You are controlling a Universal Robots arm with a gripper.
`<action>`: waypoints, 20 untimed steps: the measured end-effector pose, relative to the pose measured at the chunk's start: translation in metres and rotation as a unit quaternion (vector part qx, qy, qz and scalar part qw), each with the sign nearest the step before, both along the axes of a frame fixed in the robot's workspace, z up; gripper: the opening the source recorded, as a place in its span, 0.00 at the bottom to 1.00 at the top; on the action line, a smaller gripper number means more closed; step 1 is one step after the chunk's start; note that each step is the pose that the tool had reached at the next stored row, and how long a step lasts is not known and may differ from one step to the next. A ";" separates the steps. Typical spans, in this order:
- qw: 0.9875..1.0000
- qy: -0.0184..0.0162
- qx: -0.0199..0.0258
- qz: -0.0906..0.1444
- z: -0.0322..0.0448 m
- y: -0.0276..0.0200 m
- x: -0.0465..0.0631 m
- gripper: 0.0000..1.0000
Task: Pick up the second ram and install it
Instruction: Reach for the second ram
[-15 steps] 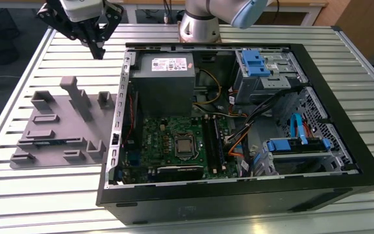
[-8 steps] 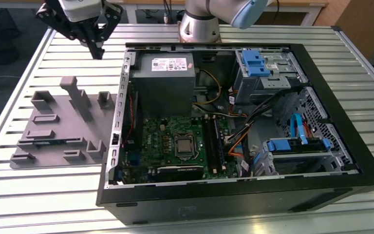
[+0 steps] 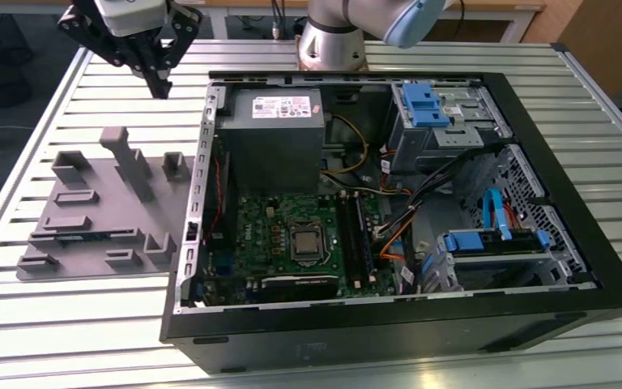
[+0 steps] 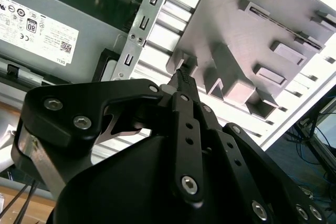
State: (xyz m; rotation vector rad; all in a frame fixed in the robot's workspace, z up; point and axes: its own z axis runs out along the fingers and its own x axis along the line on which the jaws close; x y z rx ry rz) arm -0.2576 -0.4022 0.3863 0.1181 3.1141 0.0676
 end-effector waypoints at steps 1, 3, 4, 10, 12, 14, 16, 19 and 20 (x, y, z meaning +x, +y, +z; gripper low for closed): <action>1.000 0.000 0.000 0.000 0.0000 0.0000 0.000 0.11; 1.000 0.000 0.000 0.000 0.0000 0.0000 -0.001 0.11; 1.000 0.000 0.000 0.000 0.0000 0.0000 -0.001 0.11; 1.000 0.000 0.000 0.000 0.0000 0.0000 -0.002 0.11; 1.000 0.000 0.000 0.000 0.0000 0.0000 -0.002 0.11; 1.000 0.000 0.000 0.000 0.0000 0.0000 -0.003 0.11; 1.000 0.000 0.000 0.000 0.0000 0.0000 -0.003 0.11; 1.000 0.000 0.000 0.000 0.0000 0.0000 -0.004 0.11; 1.000 0.000 0.000 0.000 0.0000 0.0000 -0.004 0.11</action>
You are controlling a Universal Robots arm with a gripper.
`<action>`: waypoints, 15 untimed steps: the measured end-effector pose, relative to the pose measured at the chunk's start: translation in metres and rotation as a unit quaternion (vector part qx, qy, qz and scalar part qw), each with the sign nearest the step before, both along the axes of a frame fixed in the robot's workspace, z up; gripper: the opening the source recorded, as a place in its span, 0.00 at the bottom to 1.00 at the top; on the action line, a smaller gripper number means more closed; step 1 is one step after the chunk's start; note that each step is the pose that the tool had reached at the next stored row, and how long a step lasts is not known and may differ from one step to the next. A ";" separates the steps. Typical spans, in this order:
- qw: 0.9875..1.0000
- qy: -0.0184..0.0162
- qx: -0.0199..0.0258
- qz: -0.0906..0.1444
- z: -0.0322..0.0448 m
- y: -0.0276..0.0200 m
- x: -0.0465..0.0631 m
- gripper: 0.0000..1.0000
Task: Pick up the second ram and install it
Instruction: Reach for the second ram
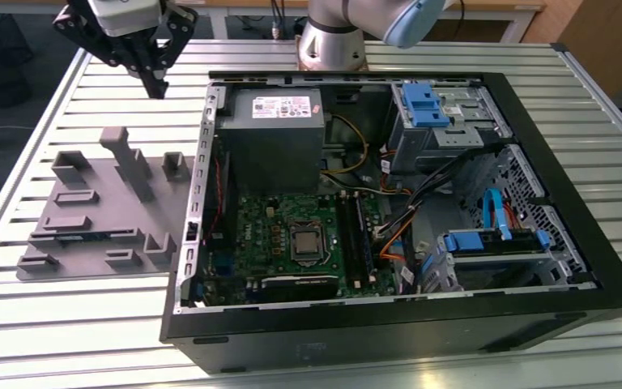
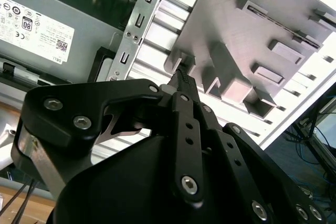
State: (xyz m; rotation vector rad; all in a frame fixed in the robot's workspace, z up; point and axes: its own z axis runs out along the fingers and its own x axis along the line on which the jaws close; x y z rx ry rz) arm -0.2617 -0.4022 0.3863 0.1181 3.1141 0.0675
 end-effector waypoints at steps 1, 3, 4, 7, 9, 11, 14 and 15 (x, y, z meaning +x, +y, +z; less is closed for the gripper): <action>1.000 0.000 0.000 0.000 0.0000 0.0000 0.000 0.11; 1.000 0.000 0.000 0.000 0.0000 0.0000 -0.001 0.11; 1.000 0.000 0.000 0.000 0.0000 0.0000 -0.001 0.11; 1.000 0.000 0.000 0.000 0.0000 0.0000 -0.001 0.11; 1.000 0.000 0.000 0.000 0.0000 0.0000 -0.002 0.11; 1.000 0.000 0.000 0.000 0.0000 0.0000 -0.002 0.11; 1.000 0.000 0.000 0.000 0.0000 0.0000 -0.003 0.11; 1.000 0.000 0.000 0.000 0.0000 0.0000 -0.003 0.11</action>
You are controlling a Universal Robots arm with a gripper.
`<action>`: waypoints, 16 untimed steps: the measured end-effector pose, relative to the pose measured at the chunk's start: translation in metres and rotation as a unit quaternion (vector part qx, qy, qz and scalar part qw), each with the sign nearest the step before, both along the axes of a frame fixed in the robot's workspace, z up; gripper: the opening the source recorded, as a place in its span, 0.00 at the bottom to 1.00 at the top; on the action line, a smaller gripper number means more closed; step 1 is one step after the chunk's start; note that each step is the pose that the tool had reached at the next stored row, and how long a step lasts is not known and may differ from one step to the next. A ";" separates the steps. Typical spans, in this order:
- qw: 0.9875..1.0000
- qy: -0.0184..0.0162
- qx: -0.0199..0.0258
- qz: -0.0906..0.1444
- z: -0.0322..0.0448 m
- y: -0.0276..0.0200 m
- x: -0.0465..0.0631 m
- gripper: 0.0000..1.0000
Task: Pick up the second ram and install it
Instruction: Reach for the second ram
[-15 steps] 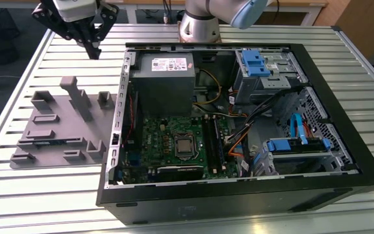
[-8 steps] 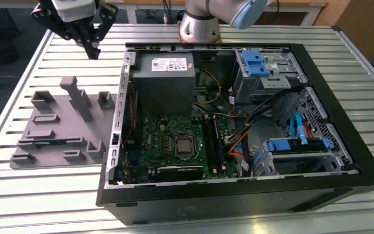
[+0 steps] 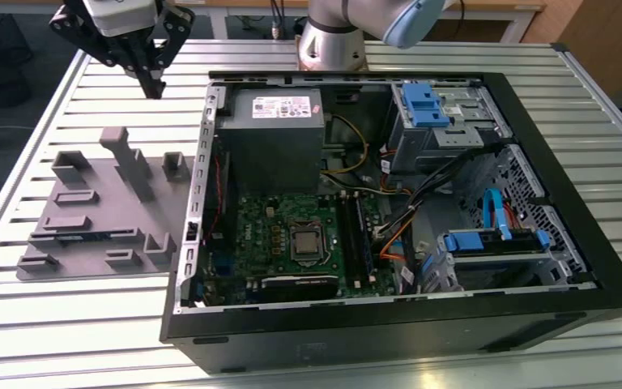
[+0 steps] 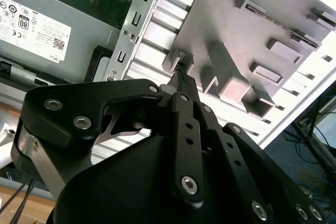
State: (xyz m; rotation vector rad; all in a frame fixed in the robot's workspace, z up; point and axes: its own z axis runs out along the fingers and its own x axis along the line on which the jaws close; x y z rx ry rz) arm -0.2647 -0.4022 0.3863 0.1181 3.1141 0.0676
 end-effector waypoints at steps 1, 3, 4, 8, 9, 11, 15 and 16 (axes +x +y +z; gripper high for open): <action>1.000 0.000 0.000 0.000 0.0000 0.0000 0.000 0.11; 1.000 0.000 0.000 0.000 0.0000 0.0000 -0.001 0.11; 1.000 0.000 0.000 0.000 0.0000 0.0000 -0.001 0.11; 1.000 0.000 0.000 0.000 0.0000 0.0000 -0.002 0.11; 1.000 0.000 0.000 0.000 0.0000 0.0000 -0.002 0.11; 1.000 0.000 0.000 0.000 0.0000 0.0000 -0.002 0.11; 1.000 0.000 0.000 0.000 0.0000 0.0000 -0.003 0.11; 1.000 0.000 0.000 0.000 0.0000 0.0000 -0.003 0.11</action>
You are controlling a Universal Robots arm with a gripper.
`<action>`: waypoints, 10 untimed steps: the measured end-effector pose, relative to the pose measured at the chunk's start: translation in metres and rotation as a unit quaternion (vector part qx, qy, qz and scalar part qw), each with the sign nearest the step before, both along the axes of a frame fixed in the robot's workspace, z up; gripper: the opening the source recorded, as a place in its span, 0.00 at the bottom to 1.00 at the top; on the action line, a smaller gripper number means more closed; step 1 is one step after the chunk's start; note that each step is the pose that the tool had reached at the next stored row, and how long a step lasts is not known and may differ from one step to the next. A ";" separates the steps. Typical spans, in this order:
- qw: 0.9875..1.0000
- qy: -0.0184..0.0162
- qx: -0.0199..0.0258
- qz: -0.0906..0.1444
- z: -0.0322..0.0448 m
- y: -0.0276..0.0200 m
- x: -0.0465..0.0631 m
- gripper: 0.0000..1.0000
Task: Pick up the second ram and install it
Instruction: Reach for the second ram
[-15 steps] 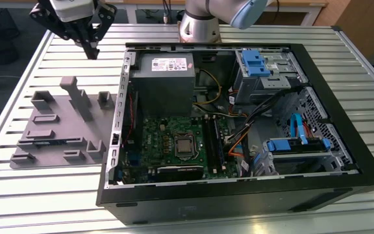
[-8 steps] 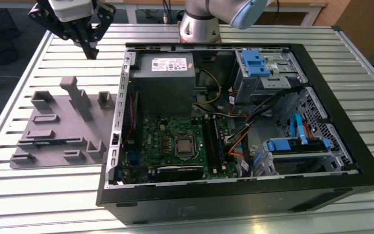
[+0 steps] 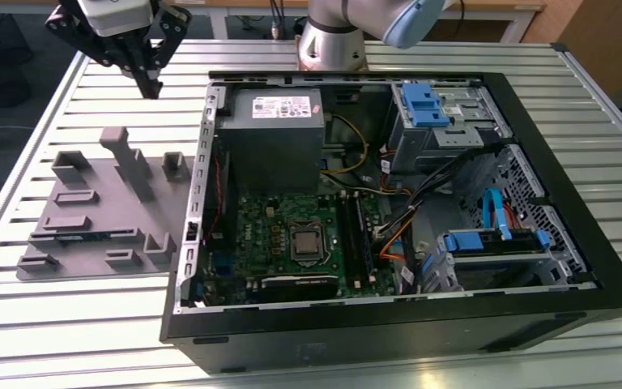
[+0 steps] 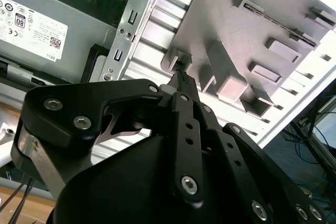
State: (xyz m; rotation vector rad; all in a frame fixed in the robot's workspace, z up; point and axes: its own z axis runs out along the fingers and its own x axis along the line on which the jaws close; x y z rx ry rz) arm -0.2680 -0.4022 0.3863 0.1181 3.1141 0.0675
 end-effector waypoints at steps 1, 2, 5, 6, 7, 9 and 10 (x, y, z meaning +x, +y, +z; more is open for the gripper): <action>1.000 0.000 0.000 0.000 0.0000 0.0000 0.000 0.11; 1.000 0.000 0.000 0.000 0.0000 0.0000 0.000 0.11; 1.000 0.000 0.000 0.000 -0.0001 0.0000 -0.001 0.11; 1.000 0.000 0.000 0.000 0.0000 0.0000 -0.001 0.11; 1.000 0.000 0.000 0.000 0.0000 0.0000 -0.001 0.11; 1.000 0.000 0.000 0.000 0.0000 0.0000 -0.002 0.11; 1.000 0.000 0.000 0.000 0.0000 0.0000 -0.002 0.11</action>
